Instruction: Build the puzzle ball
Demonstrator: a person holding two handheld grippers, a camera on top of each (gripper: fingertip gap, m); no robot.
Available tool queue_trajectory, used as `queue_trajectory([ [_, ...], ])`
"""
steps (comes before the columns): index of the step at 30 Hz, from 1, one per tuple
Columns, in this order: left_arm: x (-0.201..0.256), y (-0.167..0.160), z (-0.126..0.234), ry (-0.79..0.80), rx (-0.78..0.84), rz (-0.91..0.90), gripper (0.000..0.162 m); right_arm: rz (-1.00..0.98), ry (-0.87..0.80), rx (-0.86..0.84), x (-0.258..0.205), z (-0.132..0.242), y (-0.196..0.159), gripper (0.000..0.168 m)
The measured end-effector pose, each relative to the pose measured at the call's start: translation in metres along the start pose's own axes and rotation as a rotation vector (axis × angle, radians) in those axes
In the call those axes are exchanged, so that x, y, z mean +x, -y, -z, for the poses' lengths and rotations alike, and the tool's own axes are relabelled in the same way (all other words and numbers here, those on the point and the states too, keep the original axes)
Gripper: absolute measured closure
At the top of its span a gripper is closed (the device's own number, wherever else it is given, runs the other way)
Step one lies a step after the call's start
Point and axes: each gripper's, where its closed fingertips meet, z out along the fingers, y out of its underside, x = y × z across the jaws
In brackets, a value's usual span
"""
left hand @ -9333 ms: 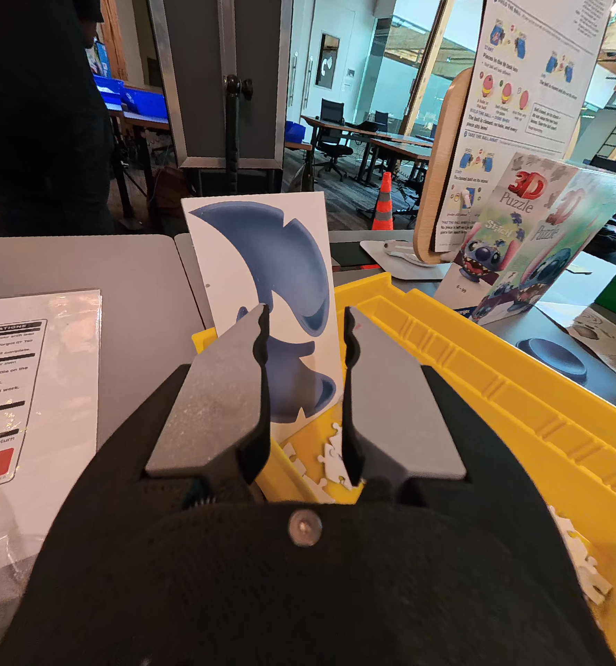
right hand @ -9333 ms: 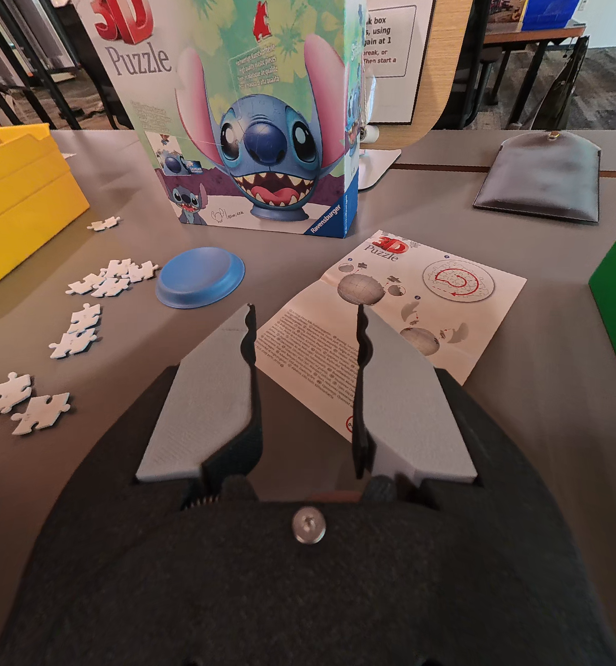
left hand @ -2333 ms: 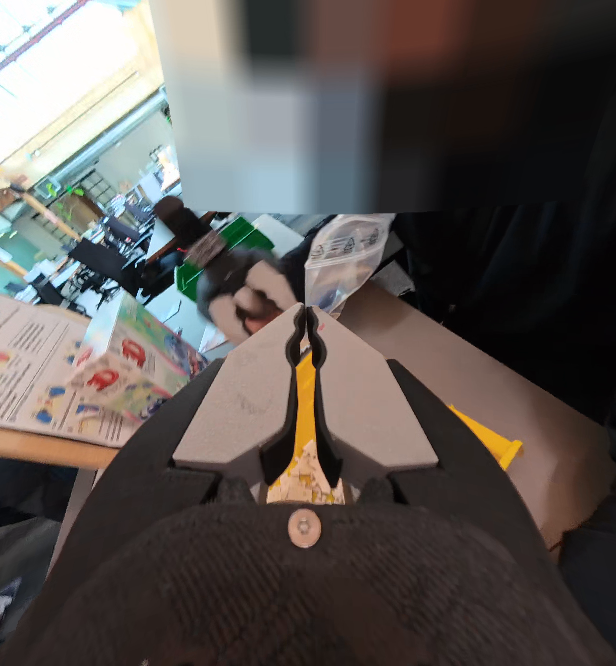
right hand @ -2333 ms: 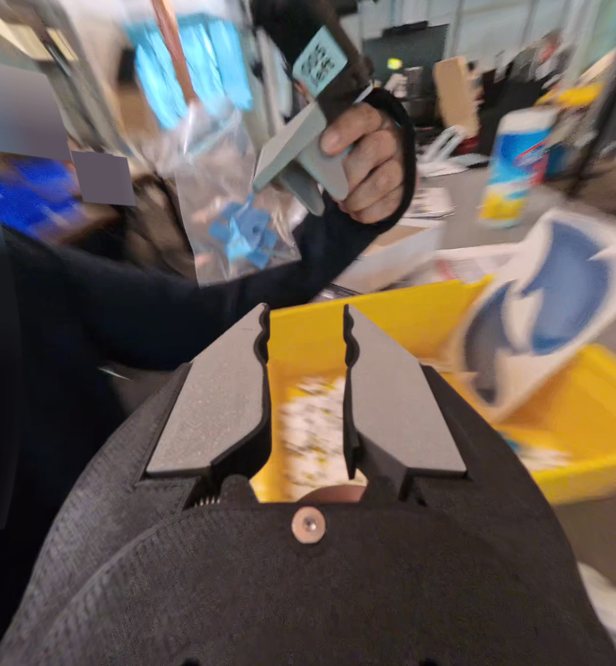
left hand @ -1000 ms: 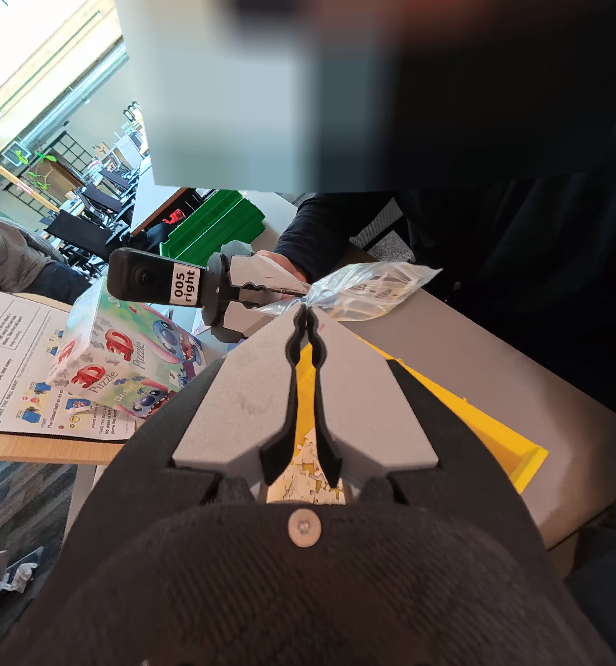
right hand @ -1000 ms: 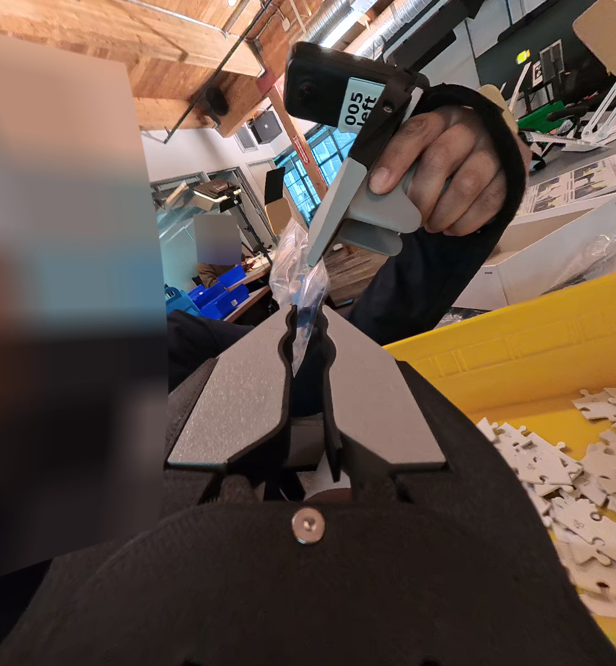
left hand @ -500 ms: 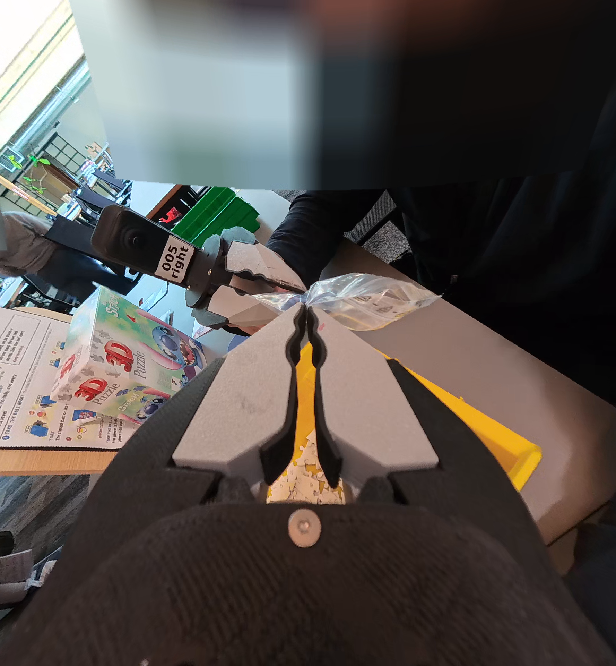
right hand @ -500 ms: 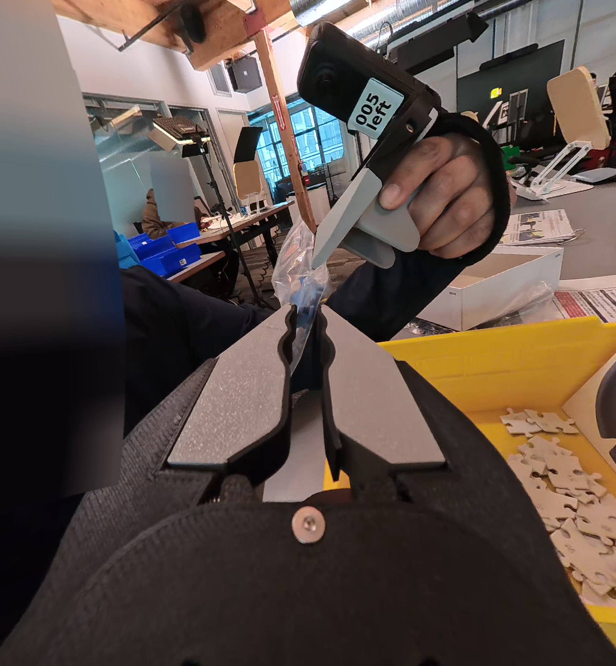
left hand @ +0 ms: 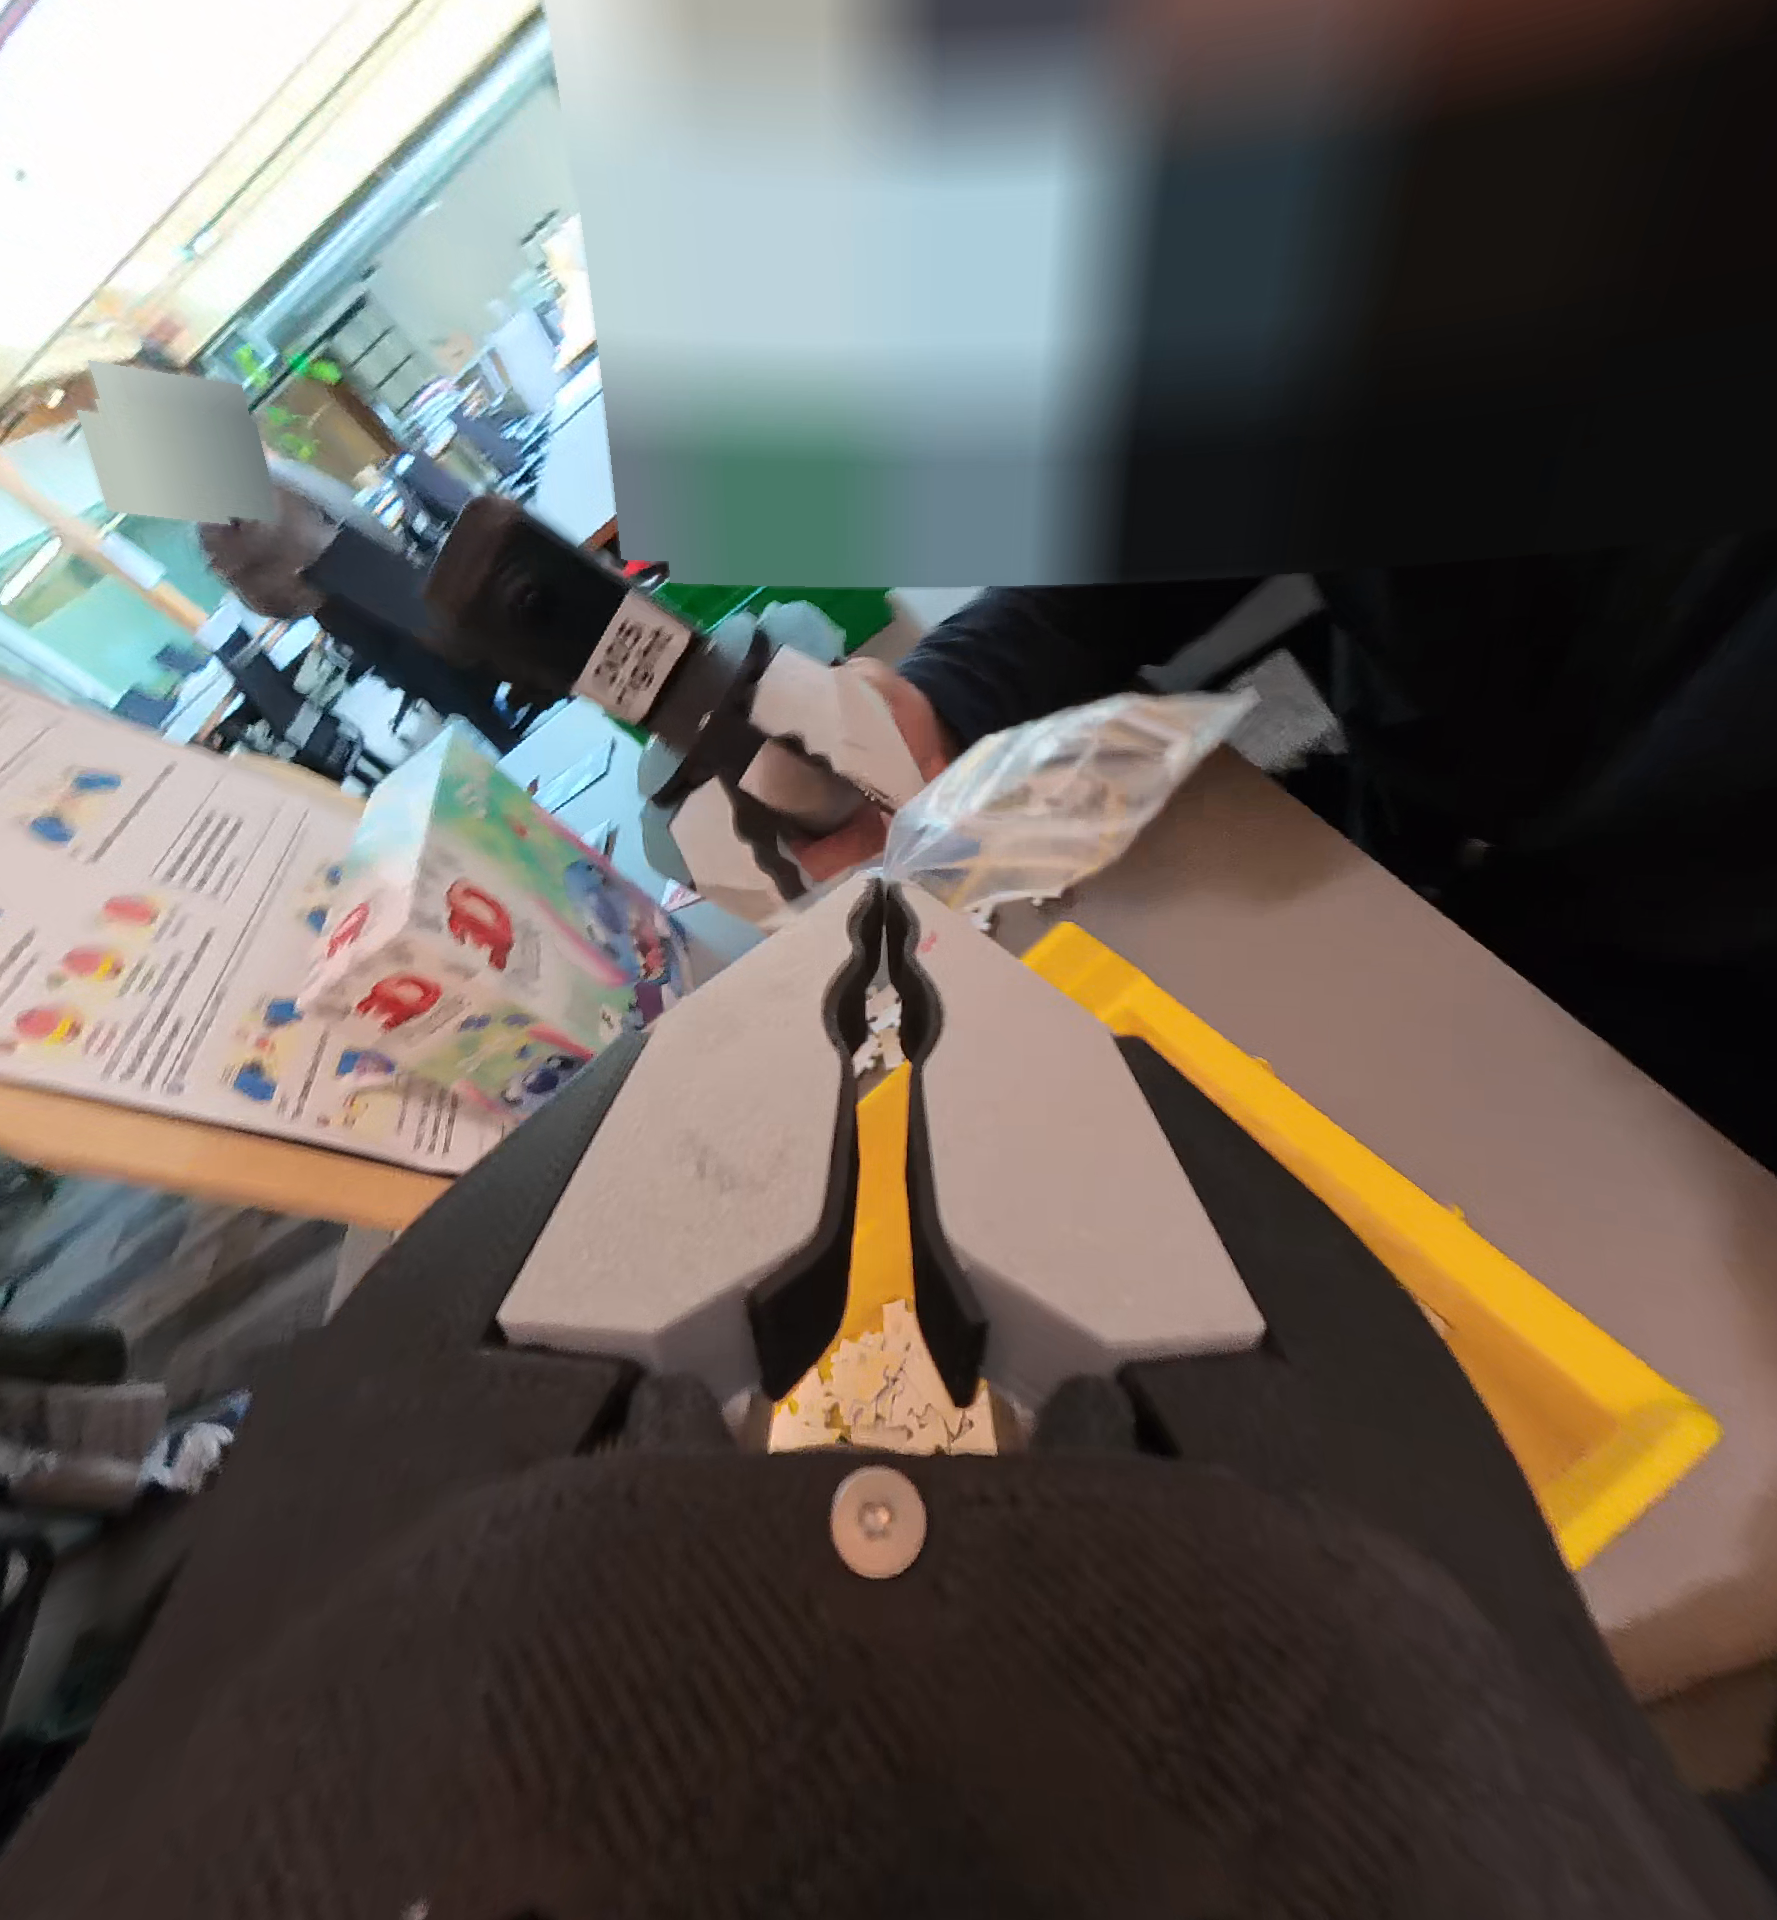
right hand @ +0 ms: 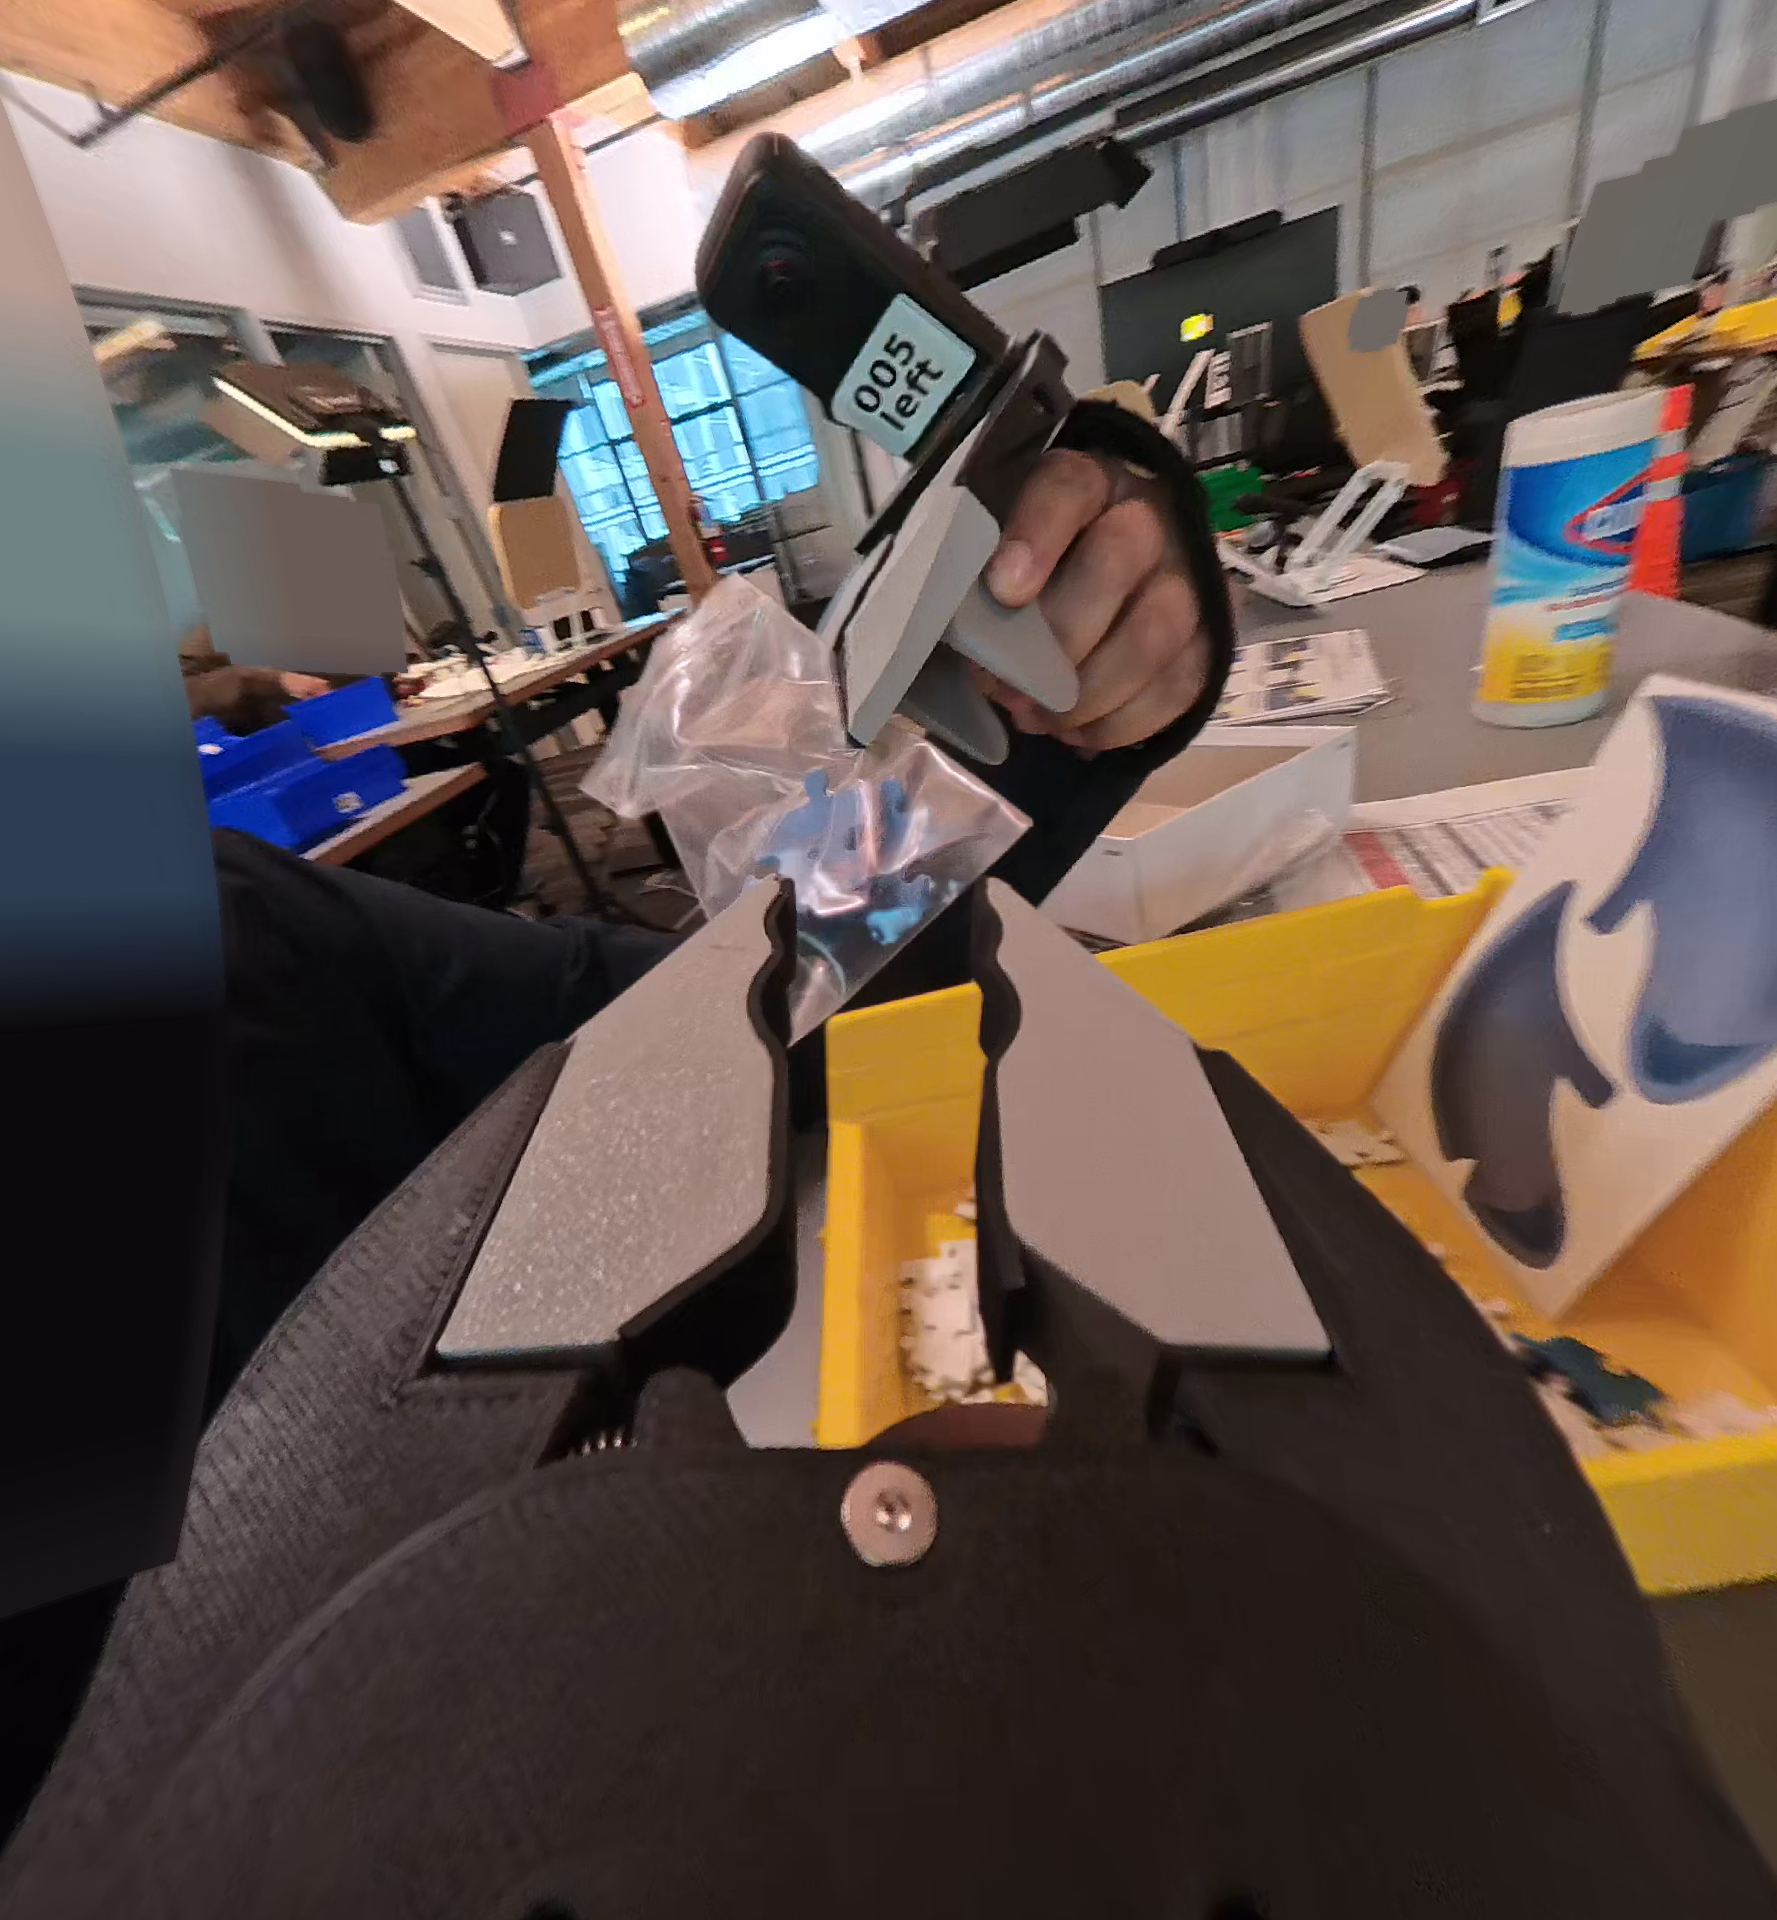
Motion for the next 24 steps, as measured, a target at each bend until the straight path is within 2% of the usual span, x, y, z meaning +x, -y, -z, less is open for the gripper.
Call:
queue_trajectory([
  [5,-0.033,-0.006,-0.002,0.122,-0.021,0.146,0.162,0.125,-0.139,-0.012,0.014,0.017,0.013,0.122],
  [9,-0.075,-0.008,-0.001,0.268,0.004,0.401,0.162,0.23,-0.259,-0.008,0.025,0.034,0.027,0.11],
  [12,-0.085,-0.005,-0.008,0.254,0.075,0.601,0.162,0.25,-0.337,0.023,0.035,0.047,0.038,0.108],
  [15,-0.085,-0.003,-0.017,0.221,0.101,0.692,0.162,0.228,-0.348,0.061,0.04,0.054,0.044,0.121],
  [18,-0.087,-0.01,-0.019,0.244,0.069,0.722,0.162,0.205,-0.307,0.109,0.037,0.059,0.049,0.161],
  [21,-0.087,-0.009,-0.019,0.229,0.095,0.76,0.162,0.132,-0.267,0.138,0.037,0.061,0.052,0.168],
  [24,-0.087,-0.01,-0.02,0.229,0.09,0.763,0.162,0.049,-0.245,0.173,0.042,0.064,0.054,0.168],
])
